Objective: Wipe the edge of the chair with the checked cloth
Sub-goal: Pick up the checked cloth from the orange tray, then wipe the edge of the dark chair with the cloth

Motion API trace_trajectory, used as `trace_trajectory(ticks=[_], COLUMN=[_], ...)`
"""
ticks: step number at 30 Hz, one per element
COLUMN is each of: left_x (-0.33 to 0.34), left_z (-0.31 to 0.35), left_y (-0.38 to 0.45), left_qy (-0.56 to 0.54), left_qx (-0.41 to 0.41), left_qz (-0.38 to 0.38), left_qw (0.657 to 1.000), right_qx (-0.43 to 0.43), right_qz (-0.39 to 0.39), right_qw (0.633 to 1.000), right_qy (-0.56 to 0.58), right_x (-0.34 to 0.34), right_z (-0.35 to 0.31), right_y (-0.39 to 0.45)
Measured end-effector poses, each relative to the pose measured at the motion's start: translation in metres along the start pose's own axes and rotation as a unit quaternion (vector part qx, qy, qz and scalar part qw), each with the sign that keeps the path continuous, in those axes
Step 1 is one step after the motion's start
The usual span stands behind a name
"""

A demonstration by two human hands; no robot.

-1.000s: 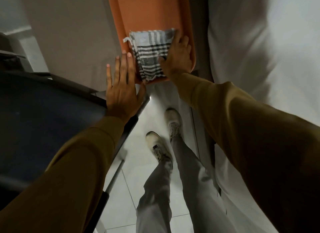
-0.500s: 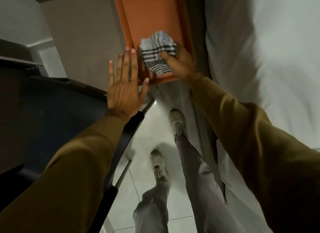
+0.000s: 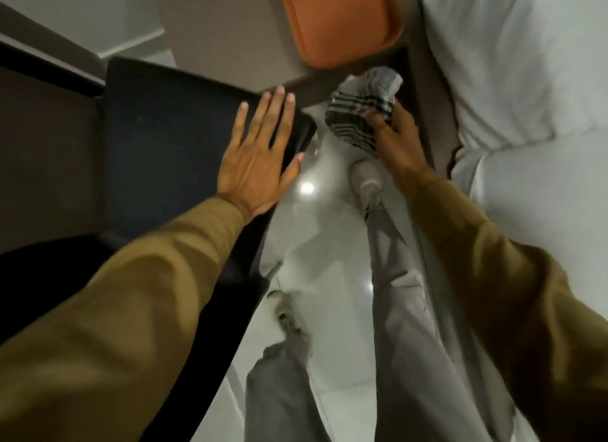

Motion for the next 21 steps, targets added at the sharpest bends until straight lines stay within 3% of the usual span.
trace_trajectory(ticks=[9, 21], left_x=[0.021, 0.128], left_z=[-0.011, 0.035], left_y=[-0.105, -0.161], left_qy=[0.039, 0.024], left_qx=[0.091, 0.213], left_qz=[-0.001, -0.028], left_qw=[0.995, 0.976], right_qx=[0.056, 0.141], right_qz=[0.110, 0.156], right_qw=[0.990, 0.968], right_qy=[0.073, 0.136], right_x=[0.021, 0.108], right_z=[0.139, 0.361], right_y=[-0.157, -0.251])
Point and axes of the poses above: each hand's wrist, its own y-axis towards the middle knuckle, its own x-axis out of the palm, z = x × y, the point moved 9 cm from there along y, towards the middle knuckle, and after that the axes turned 8 degrees about z, right-handed, at the moved point
